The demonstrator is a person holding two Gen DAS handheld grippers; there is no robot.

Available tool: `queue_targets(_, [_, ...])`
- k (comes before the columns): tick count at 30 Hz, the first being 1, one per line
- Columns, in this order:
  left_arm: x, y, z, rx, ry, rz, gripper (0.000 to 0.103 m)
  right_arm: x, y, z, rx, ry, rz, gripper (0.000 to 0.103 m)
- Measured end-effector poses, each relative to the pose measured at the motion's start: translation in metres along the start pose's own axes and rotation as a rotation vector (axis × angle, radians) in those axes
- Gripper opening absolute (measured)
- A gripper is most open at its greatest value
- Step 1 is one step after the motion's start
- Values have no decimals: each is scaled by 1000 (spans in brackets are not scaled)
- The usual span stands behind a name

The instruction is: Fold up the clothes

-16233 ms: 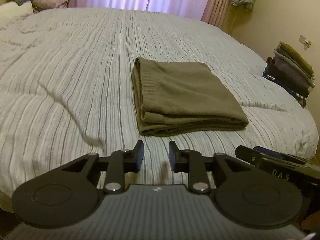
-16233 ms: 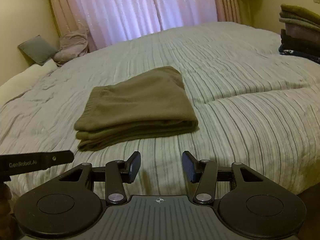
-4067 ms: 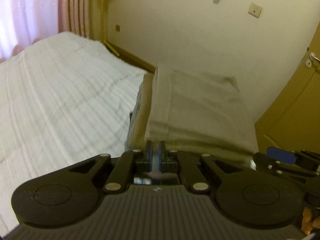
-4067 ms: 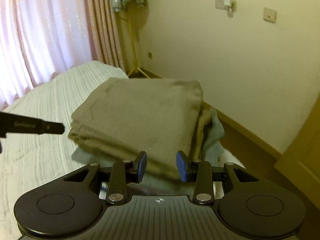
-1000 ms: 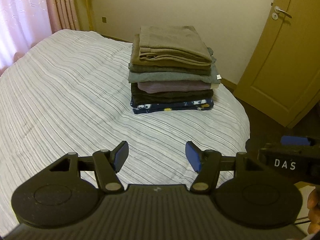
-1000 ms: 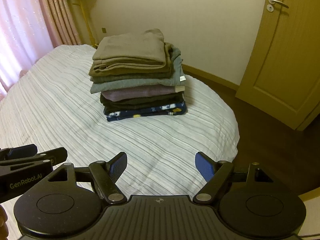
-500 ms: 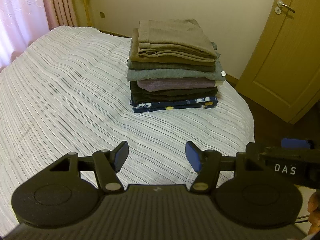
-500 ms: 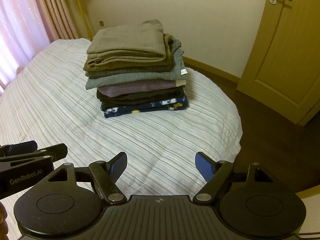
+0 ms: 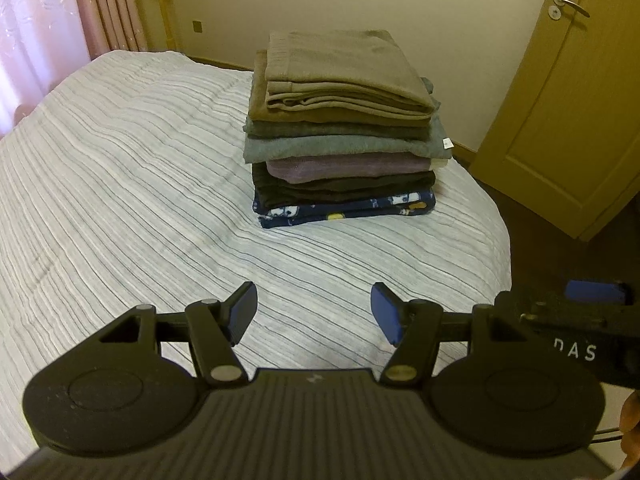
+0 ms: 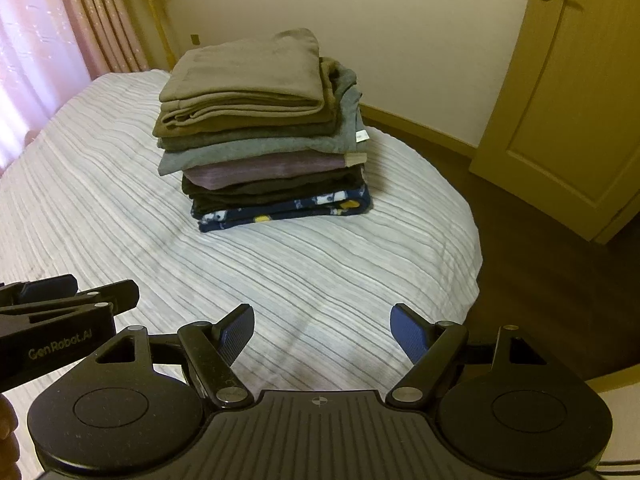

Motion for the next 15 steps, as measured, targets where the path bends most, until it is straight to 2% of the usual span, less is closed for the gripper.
queue_targets(15, [11, 13, -4, -15, 5, -65, 59, 5, 8, 1, 12, -2, -16, 78])
Point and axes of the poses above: each gripper's, at about its wrist camera, not at the fingertips, and x roughly against the way its jaws point, z to its left, y to its top, the point moved 10 cm from there along -x, roughly the way its jaws point, and after that the axes turned 5 degrees about z, right-handed, at the moved point
